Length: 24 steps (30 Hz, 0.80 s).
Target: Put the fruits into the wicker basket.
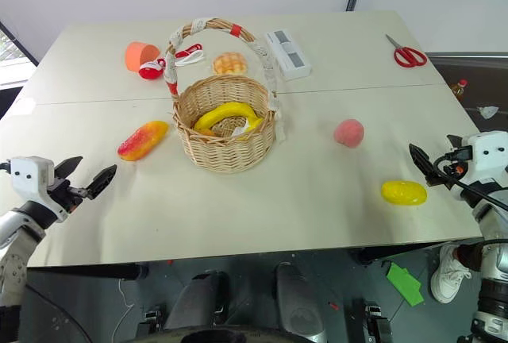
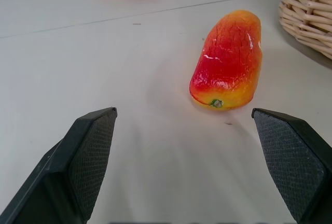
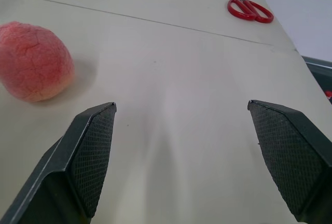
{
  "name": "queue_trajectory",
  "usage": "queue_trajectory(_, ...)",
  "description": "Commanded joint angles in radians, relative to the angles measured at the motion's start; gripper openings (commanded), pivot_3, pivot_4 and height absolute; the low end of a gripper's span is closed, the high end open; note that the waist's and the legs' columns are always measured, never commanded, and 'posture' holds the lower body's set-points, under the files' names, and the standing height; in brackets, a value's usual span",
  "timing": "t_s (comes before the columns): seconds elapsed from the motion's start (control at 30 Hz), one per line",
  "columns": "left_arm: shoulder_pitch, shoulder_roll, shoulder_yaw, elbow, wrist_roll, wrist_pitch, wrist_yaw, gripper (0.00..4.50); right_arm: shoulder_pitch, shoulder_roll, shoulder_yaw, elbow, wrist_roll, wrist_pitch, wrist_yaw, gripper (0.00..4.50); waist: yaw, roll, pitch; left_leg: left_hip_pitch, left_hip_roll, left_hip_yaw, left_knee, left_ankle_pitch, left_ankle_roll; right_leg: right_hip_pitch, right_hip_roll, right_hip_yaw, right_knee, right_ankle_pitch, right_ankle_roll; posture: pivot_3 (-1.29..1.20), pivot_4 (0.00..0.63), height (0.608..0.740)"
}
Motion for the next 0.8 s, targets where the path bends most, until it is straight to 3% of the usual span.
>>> queue_trajectory(0.03, -0.005, 0.003, 0.006, -0.021, -0.007, -0.003, -0.002, 4.50, -0.017, -0.002, -0.004, -0.010, 0.003, -0.025, -0.007, 4.27, 0.000, 0.000, 0.000, 0.000, 0.000, 0.000, 0.000, 0.000, 0.000, 0.000, 0.000, 0.000, 0.000, 0.000, 0.000, 0.00, 0.150, 0.740)
queue_trajectory(0.23, -0.012, 0.014, 0.012, -0.036, -0.011, 0.024, 0.008, 4.50, -0.028, -0.001, 0.020, -0.066, 0.026, -0.004, 0.009, 4.27, 0.000, 0.000, 0.000, 0.000, 0.000, 0.000, 0.000, 0.000, 0.000, 0.000, 0.000, 0.000, 0.000, 0.000, 0.000, 0.00, 0.150, 0.740)
queue_trajectory(0.53, -0.162, 0.103, -0.045, -0.098, -0.012, 0.202, 0.048, 4.50, -0.022, -0.029, 0.177, -0.471, 0.189, 0.218, 0.126, 4.27, 0.001, 0.000, 0.000, 0.000, 0.001, -0.001, 0.000, 0.000, 0.000, 0.000, 0.000, 0.000, 0.001, 0.000, 0.000, 0.00, 0.150, 0.740)
queue_trajectory(0.63, -0.264, 0.160, -0.114, -0.069, 0.050, 0.280, 0.080, 4.50, -0.030, -0.033, 0.257, -0.617, 0.240, 0.297, 0.136, 4.27, 0.002, 0.000, 0.000, -0.001, 0.000, -0.003, 0.000, 0.000, 0.000, 0.000, 0.000, -0.001, 0.001, 0.000, 0.000, 0.00, 0.150, 0.740)
queue_trajectory(0.8, -0.463, 0.238, -0.331, 0.040, 0.140, 0.411, 0.027, 4.50, -0.121, -0.014, 0.435, -0.773, 0.252, 0.382, 0.117, 4.27, 0.000, 0.000, 0.000, 0.000, -0.001, -0.004, 0.000, 0.000, 0.000, 0.000, 0.000, -0.002, 0.001, 0.000, 0.000, 0.00, 0.150, 0.740)
